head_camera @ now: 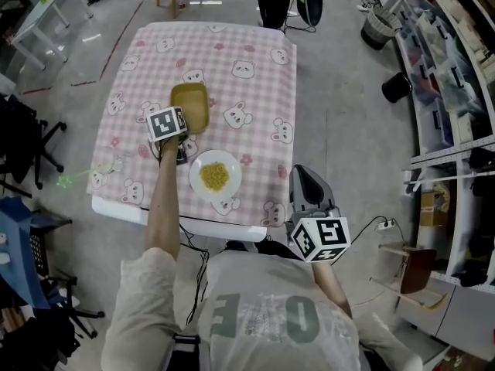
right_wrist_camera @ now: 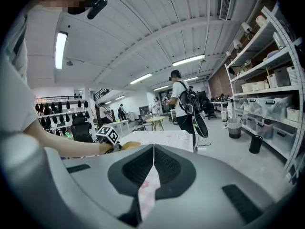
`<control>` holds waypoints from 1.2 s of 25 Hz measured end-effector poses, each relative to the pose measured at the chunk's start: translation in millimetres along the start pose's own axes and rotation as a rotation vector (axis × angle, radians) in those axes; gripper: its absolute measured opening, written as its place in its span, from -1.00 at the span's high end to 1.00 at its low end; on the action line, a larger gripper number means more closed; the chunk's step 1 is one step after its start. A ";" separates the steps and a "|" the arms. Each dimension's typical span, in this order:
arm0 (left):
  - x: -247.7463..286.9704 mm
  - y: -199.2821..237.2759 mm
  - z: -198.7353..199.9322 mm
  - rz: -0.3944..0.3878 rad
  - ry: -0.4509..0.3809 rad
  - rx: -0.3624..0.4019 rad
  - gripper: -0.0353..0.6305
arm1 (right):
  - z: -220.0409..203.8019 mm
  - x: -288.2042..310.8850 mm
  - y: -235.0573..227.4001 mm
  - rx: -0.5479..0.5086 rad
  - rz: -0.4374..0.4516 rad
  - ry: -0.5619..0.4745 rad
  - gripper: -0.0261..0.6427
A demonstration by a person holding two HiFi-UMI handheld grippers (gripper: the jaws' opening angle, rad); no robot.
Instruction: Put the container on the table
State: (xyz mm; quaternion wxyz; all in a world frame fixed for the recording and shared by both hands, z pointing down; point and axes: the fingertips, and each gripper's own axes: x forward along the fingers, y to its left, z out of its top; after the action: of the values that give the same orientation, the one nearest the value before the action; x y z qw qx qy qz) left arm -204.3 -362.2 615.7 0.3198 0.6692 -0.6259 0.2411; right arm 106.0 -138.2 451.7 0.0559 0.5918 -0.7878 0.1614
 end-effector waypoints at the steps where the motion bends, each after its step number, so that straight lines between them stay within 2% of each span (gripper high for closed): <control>1: 1.0 -0.7 -1.0 -0.003 0.003 -0.003 0.81 | -0.3 -0.3 -0.5 0.003 -0.002 -0.001 0.83; 5: 2.1 -5.3 -2.2 -0.034 0.009 -0.016 0.79 | -0.5 -2.7 0.0 0.012 -0.008 -0.003 0.83; 7: -0.1 -6.6 0.4 -0.044 -0.002 -0.026 0.57 | 0.3 -3.2 1.3 0.012 -0.006 -0.004 0.83; 13: -24.1 -8.5 36.7 -0.039 -0.127 -0.015 0.53 | 7.8 1.3 10.9 -0.006 0.022 -0.026 0.83; 18: -81.6 -23.5 106.5 -0.014 -0.338 0.112 0.52 | 26.9 11.0 19.6 -0.033 0.061 -0.070 0.83; 23: -176.9 -49.2 170.6 -0.025 -0.601 0.187 0.56 | 48.9 24.0 33.0 -0.062 0.091 -0.117 0.83; 26: -243.4 -65.6 188.5 -0.032 -0.764 0.224 0.75 | 63.5 30.4 40.9 -0.069 0.110 -0.149 0.83; 30: -312.4 -92.3 188.2 -0.074 -0.929 0.232 0.79 | 85.2 38.5 44.2 -0.081 0.122 -0.198 0.83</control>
State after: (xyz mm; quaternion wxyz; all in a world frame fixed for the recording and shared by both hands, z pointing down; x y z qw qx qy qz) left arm -158.6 -284.9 250.4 -0.0623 0.7592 -0.6473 -0.0267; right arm 61.4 -189.8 373.9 -0.0085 0.5531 -0.8298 0.0733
